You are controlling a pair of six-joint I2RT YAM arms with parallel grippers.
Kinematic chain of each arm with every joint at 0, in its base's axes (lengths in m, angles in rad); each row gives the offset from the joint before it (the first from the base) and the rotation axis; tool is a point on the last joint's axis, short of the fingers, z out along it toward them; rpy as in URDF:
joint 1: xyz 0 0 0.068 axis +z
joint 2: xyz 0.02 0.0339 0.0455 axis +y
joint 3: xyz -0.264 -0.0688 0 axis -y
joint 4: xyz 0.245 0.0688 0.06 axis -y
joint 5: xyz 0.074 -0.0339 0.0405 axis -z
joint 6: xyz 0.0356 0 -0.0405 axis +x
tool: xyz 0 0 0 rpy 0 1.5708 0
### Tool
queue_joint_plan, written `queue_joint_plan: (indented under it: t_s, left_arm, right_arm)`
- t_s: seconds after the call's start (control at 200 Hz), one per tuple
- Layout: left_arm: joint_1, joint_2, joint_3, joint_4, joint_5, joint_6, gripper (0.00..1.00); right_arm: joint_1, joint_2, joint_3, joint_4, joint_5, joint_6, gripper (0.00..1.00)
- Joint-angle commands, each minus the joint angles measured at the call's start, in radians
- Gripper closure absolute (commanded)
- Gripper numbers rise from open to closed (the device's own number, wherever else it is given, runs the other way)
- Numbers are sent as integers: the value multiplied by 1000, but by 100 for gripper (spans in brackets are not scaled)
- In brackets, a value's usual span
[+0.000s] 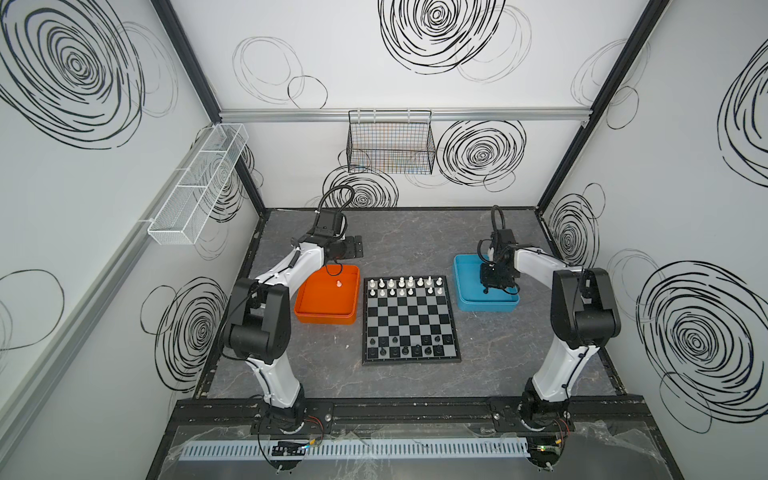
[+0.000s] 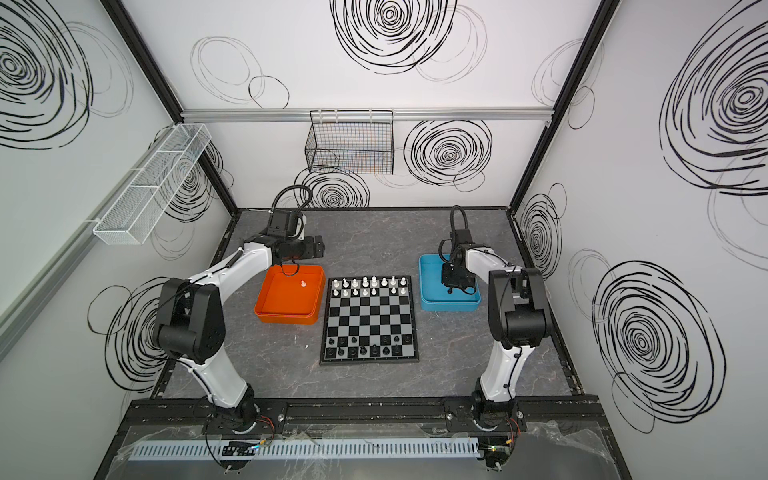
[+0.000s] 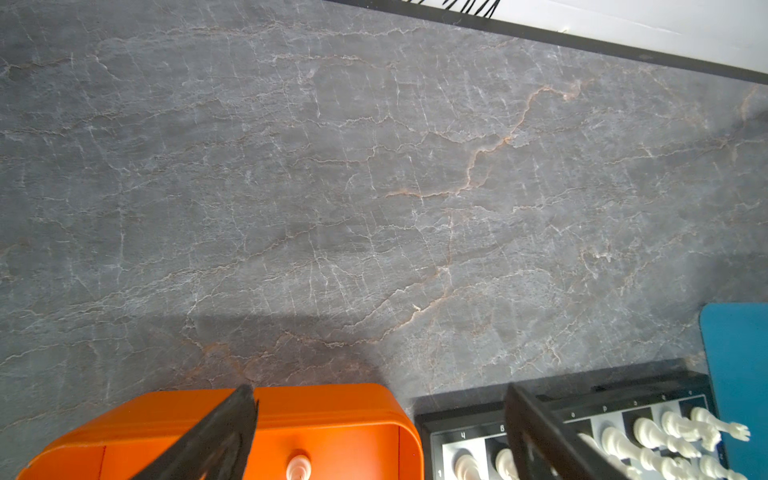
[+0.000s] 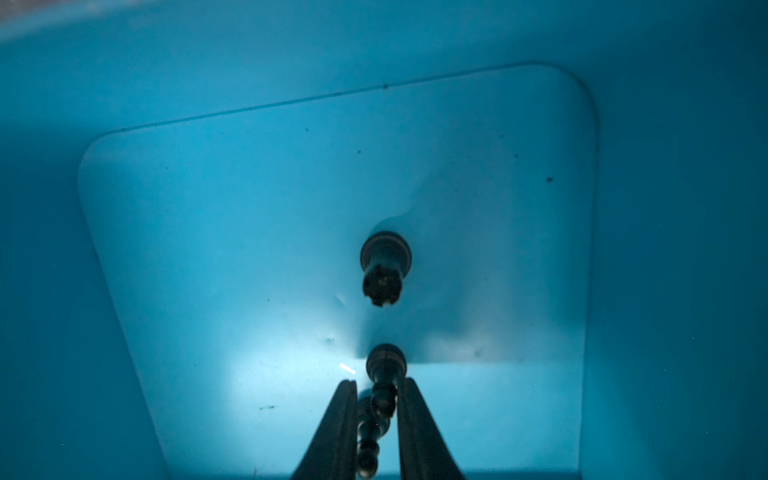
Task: Set up the chess pieces on the board
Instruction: 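Close the right gripper around the black pawn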
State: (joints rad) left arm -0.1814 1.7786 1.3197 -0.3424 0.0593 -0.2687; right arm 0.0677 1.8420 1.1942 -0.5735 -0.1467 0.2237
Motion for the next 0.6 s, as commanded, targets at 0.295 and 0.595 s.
queue_joint_plan:
  t_s: [0.295, 0.595]
  left_arm:
    - [14, -22, -2, 3, 9, 6, 4]
    - [13, -25, -19, 4, -25, 26, 4]
  right_arm:
    - [8, -1, 39, -31, 24, -8, 87]
    - [9, -39, 86, -85, 6, -7, 88]
